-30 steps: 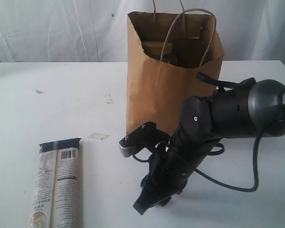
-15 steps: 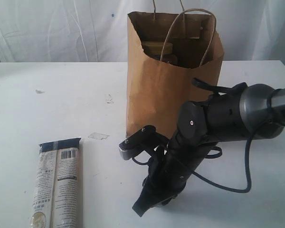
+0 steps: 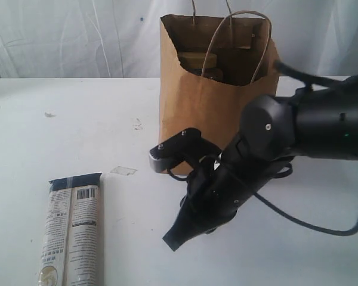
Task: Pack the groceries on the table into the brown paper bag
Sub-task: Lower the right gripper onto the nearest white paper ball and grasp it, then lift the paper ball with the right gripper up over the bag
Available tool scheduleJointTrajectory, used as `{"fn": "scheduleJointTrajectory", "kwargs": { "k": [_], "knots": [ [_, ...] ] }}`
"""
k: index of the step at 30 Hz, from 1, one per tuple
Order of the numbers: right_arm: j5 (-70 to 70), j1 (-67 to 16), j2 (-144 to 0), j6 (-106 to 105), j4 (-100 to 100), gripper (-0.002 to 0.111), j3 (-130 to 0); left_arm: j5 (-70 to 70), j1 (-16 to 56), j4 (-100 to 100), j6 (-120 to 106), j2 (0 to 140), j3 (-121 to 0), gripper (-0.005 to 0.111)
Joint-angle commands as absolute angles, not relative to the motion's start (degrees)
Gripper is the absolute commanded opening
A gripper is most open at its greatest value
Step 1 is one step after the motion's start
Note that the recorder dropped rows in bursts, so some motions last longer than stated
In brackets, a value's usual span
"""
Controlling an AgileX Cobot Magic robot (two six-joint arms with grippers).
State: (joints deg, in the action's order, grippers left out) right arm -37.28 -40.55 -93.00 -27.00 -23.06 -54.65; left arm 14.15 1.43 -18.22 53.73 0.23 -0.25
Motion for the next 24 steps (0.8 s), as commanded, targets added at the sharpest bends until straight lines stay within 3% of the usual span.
{"fn": "scheduleJointTrajectory", "kwargs": {
  "k": [1, 10, 20, 24],
  "knots": [
    [-41.44, -40.65, -84.57, -26.61, -23.04, 0.000, -54.49, 14.12, 1.33, -18.41, 53.60, 0.00, 0.00, 0.000],
    [-38.00, -40.54, -64.18, -17.16, -14.47, 0.000, -47.26, 14.12, 1.33, -18.41, 53.60, 0.00, 0.00, 0.000],
    [-37.54, -40.45, -45.93, 24.85, 42.08, 0.000, -48.71, 14.12, 1.33, -18.41, 53.60, 0.00, 0.00, 0.000],
    [-40.01, -40.45, -48.33, 30.82, 49.89, 0.000, -54.44, 14.12, 1.33, -18.41, 53.60, 0.00, 0.00, 0.000]
  ]
}}
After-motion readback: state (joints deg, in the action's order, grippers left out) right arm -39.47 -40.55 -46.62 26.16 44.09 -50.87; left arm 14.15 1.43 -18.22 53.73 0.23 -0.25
